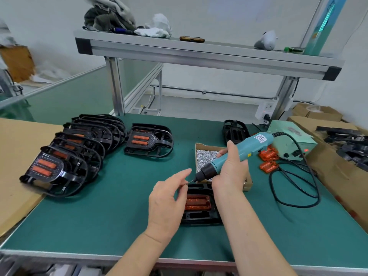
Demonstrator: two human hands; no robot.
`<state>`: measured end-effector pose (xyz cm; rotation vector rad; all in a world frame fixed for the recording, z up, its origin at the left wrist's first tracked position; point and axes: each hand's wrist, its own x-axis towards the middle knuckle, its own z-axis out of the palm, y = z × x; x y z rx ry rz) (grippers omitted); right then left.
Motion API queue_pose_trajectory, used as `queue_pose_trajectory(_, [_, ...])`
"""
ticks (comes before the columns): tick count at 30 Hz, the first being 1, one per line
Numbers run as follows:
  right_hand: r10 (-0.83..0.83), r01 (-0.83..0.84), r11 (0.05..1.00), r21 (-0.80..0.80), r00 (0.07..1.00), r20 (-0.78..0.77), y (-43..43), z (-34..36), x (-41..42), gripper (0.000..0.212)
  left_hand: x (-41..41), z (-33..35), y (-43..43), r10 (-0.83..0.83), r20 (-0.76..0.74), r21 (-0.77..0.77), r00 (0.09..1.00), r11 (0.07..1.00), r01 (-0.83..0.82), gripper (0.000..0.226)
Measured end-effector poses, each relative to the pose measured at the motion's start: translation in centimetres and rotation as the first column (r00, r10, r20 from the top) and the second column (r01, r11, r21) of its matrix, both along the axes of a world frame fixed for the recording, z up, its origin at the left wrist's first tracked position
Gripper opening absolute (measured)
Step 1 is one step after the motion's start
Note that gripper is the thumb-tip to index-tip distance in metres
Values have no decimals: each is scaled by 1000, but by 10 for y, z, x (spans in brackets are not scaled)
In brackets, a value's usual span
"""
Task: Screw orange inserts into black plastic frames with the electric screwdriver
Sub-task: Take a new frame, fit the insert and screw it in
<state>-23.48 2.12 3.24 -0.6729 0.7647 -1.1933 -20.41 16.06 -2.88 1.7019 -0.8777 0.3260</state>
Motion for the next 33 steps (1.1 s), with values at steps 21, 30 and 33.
queue_pose_trajectory(21, [48,-96,849,-520,993,-105,23,-5,5,12,28,-29,16,-244,-302,535,922,757,375,140])
queue_pose_trajectory(30, [72,-134,842,-523,988,-137,22,-16,8,14,29,-27,15,-235,-297,550,926,750,367,139])
queue_pose_trajectory(33, [76,-135,845,-518,988,-134,21,-17,9,12,28,-28,15,-230,-299,550,926,752,364,139])
